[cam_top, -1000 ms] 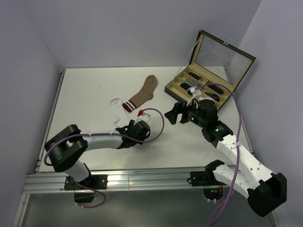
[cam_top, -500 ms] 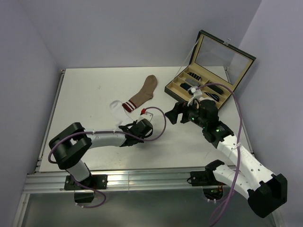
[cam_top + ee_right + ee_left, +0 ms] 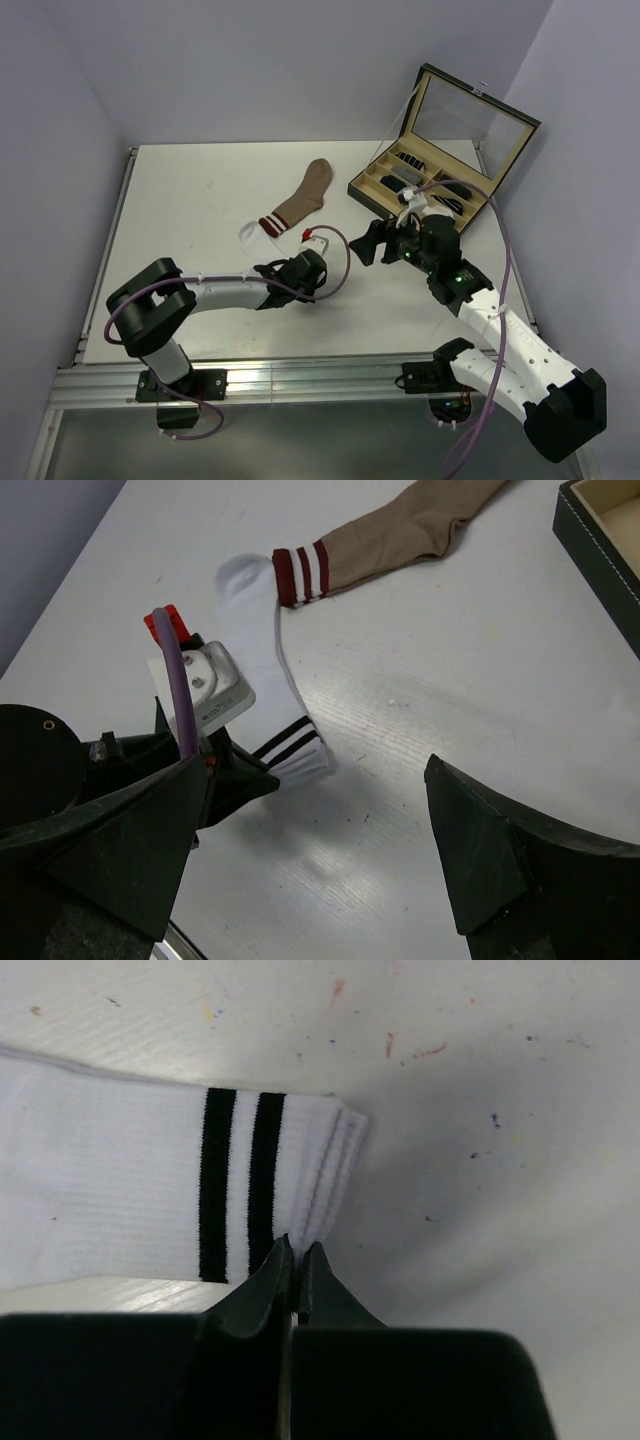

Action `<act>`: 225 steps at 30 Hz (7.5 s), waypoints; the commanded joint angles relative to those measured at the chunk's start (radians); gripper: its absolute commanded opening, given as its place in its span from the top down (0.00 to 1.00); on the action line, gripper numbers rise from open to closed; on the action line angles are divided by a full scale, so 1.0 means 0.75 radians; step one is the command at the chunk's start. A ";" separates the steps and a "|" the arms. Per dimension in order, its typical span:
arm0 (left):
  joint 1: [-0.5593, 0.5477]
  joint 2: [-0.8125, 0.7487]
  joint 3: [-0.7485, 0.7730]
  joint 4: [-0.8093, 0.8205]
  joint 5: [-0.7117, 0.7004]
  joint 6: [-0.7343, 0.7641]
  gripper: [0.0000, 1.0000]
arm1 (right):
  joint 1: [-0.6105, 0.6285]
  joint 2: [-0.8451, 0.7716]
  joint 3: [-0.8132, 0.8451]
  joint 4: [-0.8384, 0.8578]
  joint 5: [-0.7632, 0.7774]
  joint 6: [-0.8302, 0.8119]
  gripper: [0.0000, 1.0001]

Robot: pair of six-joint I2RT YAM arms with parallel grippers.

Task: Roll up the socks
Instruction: Roll the sock at the center of the board.

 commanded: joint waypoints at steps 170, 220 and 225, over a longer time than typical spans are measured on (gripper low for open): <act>0.362 -0.164 -0.377 0.370 0.485 -0.466 1.00 | 0.234 1.016 0.049 0.614 -0.073 0.792 0.58; 0.550 -0.049 -0.512 0.656 0.860 -0.660 1.00 | 0.212 1.312 0.075 0.841 -0.237 0.927 0.43; 0.567 -0.049 -0.532 0.689 0.880 -0.689 1.00 | 0.183 1.304 0.047 0.886 -0.257 0.923 0.42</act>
